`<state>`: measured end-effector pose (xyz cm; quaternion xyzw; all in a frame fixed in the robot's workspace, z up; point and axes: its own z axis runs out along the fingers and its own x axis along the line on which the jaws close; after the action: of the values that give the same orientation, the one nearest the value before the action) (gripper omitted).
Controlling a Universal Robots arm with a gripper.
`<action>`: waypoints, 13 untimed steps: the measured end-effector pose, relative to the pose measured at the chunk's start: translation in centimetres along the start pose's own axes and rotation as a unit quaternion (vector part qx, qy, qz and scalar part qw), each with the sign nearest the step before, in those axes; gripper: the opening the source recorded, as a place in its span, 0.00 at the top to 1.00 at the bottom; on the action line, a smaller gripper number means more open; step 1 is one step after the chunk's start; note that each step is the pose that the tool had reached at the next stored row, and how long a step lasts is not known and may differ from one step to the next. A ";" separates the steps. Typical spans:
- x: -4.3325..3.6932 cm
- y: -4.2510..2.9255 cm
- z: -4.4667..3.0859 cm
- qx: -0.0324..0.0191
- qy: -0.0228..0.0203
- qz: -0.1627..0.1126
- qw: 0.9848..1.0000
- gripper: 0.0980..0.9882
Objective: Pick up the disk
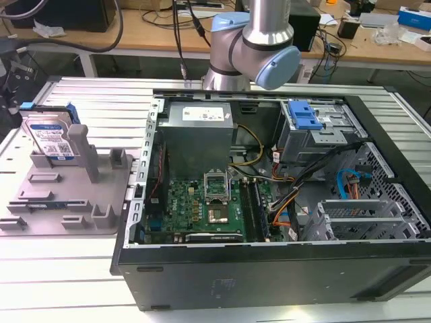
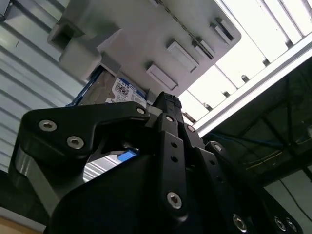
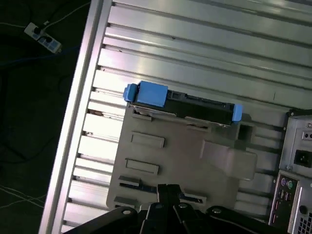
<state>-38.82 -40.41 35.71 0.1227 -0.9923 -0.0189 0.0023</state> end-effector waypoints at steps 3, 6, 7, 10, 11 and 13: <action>0.00 0.00 0.01 0.000 0.001 -0.031 1.000 0.99; 0.00 0.00 0.01 0.000 0.003 -0.078 0.997 0.99; 0.00 0.00 0.01 0.000 0.003 -0.089 0.996 0.99; 0.00 0.00 0.01 0.000 0.005 -0.134 0.991 0.99; 0.00 0.00 0.01 0.000 0.005 -0.142 0.990 0.99; 0.00 0.00 0.01 0.000 0.006 -0.164 0.986 0.99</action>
<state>-38.82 -40.40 35.69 0.2836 -0.9587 -0.0183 0.0054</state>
